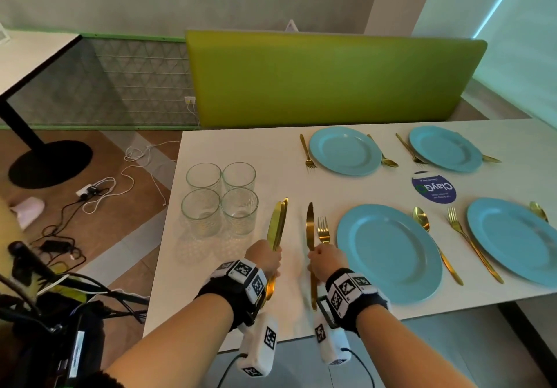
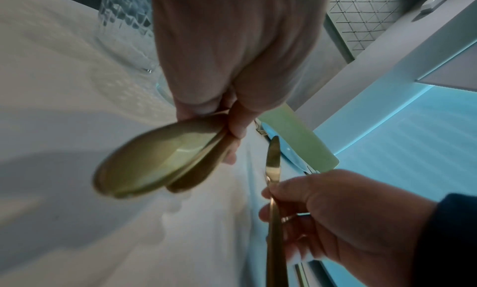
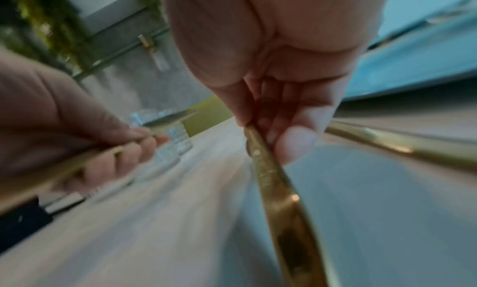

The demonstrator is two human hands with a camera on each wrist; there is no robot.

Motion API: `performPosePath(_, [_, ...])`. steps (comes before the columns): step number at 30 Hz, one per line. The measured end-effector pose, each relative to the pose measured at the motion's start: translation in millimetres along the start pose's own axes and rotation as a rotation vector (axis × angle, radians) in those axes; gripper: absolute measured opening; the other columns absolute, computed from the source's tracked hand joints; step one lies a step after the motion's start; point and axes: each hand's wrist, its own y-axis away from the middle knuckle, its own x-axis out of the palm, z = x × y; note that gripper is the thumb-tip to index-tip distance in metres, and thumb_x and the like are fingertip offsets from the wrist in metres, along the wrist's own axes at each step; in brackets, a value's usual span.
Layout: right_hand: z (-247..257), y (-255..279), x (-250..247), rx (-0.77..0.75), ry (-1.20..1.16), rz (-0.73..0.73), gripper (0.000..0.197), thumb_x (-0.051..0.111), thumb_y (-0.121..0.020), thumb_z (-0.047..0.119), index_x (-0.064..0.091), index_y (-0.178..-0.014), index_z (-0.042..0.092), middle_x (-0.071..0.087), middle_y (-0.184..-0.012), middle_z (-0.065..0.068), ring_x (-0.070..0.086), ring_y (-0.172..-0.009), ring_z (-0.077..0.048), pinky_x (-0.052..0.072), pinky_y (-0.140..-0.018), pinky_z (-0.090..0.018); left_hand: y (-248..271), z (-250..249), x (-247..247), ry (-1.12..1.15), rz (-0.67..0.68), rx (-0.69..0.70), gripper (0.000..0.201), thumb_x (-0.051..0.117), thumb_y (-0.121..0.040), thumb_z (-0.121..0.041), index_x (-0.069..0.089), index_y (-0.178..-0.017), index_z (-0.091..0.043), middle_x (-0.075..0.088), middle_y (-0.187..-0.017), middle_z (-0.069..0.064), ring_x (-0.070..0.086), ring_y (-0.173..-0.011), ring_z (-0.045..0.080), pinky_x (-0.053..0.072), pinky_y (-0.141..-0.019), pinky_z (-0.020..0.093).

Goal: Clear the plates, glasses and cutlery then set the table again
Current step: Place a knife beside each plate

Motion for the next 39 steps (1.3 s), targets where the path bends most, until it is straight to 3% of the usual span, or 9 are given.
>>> performPosePath(4, [-4.4, -8.9, 0.9, 0.007, 0.211, -0.099, 0.028, 0.042, -0.095, 0.018, 0.064, -0.107, 0.004, 0.066, -0.112, -0.013, 0.062, -0.105, -0.027, 0.05, -0.086, -0.031, -0.9, -3.4, -0.5, 0.047, -0.001, 0.011, 0.033, 0.037, -0.099, -0.006, 0.039, -0.067, -0.011, 0.045, -0.065, 0.004, 0.044, -0.055, 0.012, 0.051, -0.065, 0.032])
performPosePath(6, [-4.0, -11.7, 4.1, 0.033, 0.229, -0.129, 0.027, 0.044, -0.093, 0.018, 0.064, -0.107, 0.007, 0.066, -0.11, -0.012, 0.063, -0.102, -0.027, 0.051, -0.084, -0.032, -1.1, -4.0, 1.5, 0.096, -0.002, 0.002, 0.033, 0.036, -0.1, -0.007, 0.039, -0.067, -0.011, 0.044, -0.066, 0.005, 0.043, -0.055, 0.013, 0.047, -0.06, 0.031])
performPosePath(8, [-2.8, -10.7, 6.6, 0.048, 0.249, -0.159, 0.025, 0.045, -0.093, 0.02, 0.065, -0.105, 0.01, 0.067, -0.106, -0.01, 0.065, -0.098, -0.026, 0.053, -0.083, -0.032, -1.2, -3.2, 3.7, 0.115, -0.011, 0.004, 0.03, 0.037, -0.1, -0.008, 0.04, -0.071, -0.011, 0.046, -0.067, 0.005, 0.043, -0.056, 0.013, 0.039, -0.053, 0.022])
performPosePath(16, [-8.0, 2.0, 5.4, 0.015, 0.291, -0.203, 0.027, 0.046, -0.095, 0.029, 0.063, -0.104, 0.011, 0.065, -0.097, -0.006, 0.064, -0.095, -0.023, 0.05, -0.08, -0.029, 5.3, -7.9, 5.6, 0.122, -0.01, 0.02, 0.017, 0.041, -0.1, -0.013, 0.044, -0.084, -0.008, 0.049, -0.069, 0.004, 0.047, -0.056, 0.012, 0.04, -0.052, 0.019])
performPosePath(23, [-23.5, 23.4, 11.8, -0.047, 0.314, -0.249, 0.025, 0.047, -0.095, 0.028, 0.062, -0.111, 0.014, 0.065, -0.107, -0.004, 0.063, -0.098, -0.019, 0.049, -0.08, -0.027, 10.2, -12.4, 2.9, 0.153, -0.01, 0.014, 0.032, 0.038, -0.101, -0.013, 0.038, -0.07, -0.011, 0.046, -0.066, 0.003, 0.043, -0.054, 0.01, 0.037, -0.045, 0.015])
performPosePath(29, [-22.5, 21.2, 8.1, 0.006, 0.236, -0.22, 0.022, 0.052, -0.094, 0.026, 0.067, -0.105, 0.014, 0.069, -0.102, -0.005, 0.065, -0.096, -0.02, 0.053, -0.083, -0.029, 14.2, -9.0, 4.5, 0.179, -0.024, 0.006, 0.032, 0.038, -0.101, -0.011, 0.039, -0.069, -0.01, 0.045, -0.065, 0.004, 0.042, -0.053, 0.012, 0.037, -0.048, 0.018])
performPosePath(33, [-23.9, 19.6, 4.2, 0.029, 0.206, -0.224, 0.021, 0.054, -0.093, 0.025, 0.07, -0.099, 0.013, 0.07, -0.098, -0.006, 0.066, -0.091, -0.021, 0.054, -0.081, -0.029, 16.1, -6.6, 3.7, 0.166, -0.047, 0.015, 0.022, 0.04, -0.1, -0.011, 0.045, -0.079, -0.008, 0.049, -0.067, 0.005, 0.046, -0.055, 0.013, 0.04, -0.053, 0.02])
performPosePath(39, [-27.4, 18.0, 1.1, 0.041, 0.21, -0.237, 0.022, 0.053, -0.093, 0.024, 0.071, -0.099, 0.014, 0.071, -0.098, -0.006, 0.067, -0.092, -0.022, 0.054, -0.08, -0.029, 20.4, -7.3, 2.3, 0.159, -0.054, 0.012, 0.032, 0.038, -0.101, -0.012, 0.039, -0.069, -0.012, 0.046, -0.066, 0.004, 0.044, -0.054, 0.011, 0.038, -0.051, 0.018])
